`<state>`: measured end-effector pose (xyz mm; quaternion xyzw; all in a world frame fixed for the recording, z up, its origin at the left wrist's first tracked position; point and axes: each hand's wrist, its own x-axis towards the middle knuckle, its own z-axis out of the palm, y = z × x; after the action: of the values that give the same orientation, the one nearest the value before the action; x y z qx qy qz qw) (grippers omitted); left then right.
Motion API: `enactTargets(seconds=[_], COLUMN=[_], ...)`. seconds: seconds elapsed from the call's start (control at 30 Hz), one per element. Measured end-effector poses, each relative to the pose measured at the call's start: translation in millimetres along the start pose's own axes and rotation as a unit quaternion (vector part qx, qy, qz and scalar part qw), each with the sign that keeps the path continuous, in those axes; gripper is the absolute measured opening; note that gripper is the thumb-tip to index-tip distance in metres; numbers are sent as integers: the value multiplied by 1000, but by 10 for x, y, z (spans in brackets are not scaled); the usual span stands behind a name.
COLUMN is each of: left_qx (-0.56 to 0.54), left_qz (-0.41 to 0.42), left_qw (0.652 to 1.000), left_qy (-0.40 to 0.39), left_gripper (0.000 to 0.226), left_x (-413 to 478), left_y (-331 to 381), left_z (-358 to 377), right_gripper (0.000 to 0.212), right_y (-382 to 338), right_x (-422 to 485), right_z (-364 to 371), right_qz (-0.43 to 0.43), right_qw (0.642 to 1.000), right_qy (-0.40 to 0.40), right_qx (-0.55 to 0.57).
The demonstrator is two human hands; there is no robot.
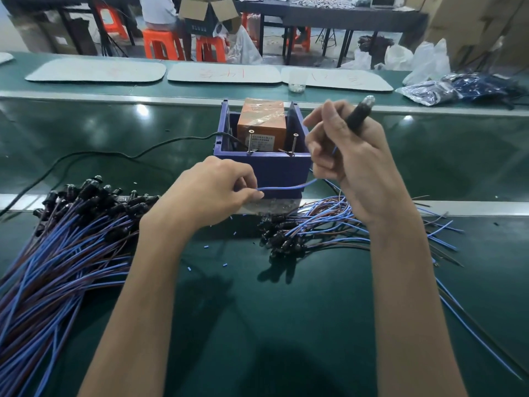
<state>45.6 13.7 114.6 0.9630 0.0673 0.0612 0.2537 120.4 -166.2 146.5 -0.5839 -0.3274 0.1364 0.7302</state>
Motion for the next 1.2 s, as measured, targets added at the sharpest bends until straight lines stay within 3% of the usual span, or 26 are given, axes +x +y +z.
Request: enactTargets(seconds=[0.17,0.33,0.43,0.5,0.57,0.7,0.9,1.2], left_qx=[-32,2,17,0,-34,-98,-171,-221], left_qz=[0,-12,8,61,115,167,178,178], left_qw=[998,997,1000,997,989,971,949,931], left_qy=[-57,-75,-21,38,87,142,195,229], left_gripper=[12,29,30,25,17,17,13,12], left_x=[1,9,-5,-6,0,13,26,8], left_y=[10,-29,-35,-21,13,91,156,221], left_z=[9,-13,-20,-31,-46,-15,21,22], right_gripper=[25,24,19,10,3,25,44,36], right_y=[18,55,115,179,227,251,241,225], right_x=[30,45,43,34,32,46,37,23], right_z=[6,-52,-88,-89,-79,-80,-85,16], right_qz=[31,65,104,121,129,114,48,-51], right_qw=[999,995,978,953,941,948,979,982], right_qy=[30,51,12,-26,-67,-91,-50,-41], right_qx=[-16,-53,-179,-278,-307,-282,-191,-175])
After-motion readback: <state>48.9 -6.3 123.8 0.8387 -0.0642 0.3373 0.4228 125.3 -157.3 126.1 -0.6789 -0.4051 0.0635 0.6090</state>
